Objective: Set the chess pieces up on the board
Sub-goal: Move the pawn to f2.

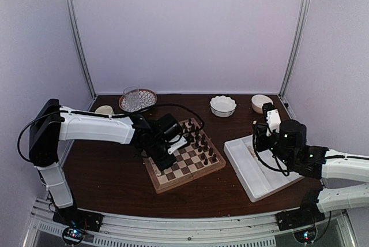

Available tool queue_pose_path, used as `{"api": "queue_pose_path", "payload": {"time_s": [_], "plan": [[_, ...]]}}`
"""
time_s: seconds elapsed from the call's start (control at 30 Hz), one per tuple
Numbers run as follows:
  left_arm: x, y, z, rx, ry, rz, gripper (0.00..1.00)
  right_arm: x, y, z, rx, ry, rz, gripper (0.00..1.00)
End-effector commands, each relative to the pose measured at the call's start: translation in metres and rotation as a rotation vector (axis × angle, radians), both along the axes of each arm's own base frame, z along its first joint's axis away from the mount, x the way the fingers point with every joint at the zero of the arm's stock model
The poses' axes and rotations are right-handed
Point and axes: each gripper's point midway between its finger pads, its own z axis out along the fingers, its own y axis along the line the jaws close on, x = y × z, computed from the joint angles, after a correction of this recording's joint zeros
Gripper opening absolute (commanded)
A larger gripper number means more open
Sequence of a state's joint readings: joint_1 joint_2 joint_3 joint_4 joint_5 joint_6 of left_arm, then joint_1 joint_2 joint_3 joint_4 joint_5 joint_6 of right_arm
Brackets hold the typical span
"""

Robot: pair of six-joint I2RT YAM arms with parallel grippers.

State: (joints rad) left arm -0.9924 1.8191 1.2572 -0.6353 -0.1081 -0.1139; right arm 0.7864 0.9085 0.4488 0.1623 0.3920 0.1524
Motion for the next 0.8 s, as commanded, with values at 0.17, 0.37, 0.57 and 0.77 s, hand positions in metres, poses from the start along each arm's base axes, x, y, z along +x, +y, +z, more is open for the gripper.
{"api": "queue_pose_path", "payload": {"time_s": [0.17,0.37,0.57,0.77], "plan": [[0.009,0.003,0.002,0.015,-0.006,0.021,0.25,0.002,-0.003,0.013,0.026,-0.031,-0.013,0.00],[0.009,0.005,-0.001,0.027,0.003,0.022,0.19,0.001,-0.003,0.013,0.027,-0.030,-0.013,0.00],[0.010,0.007,0.000,0.039,-0.004,0.027,0.11,0.001,-0.003,0.013,0.027,-0.030,-0.011,0.00],[0.015,0.010,0.002,0.042,-0.021,0.050,0.10,0.001,-0.003,0.013,0.028,-0.030,-0.011,0.00]]}}
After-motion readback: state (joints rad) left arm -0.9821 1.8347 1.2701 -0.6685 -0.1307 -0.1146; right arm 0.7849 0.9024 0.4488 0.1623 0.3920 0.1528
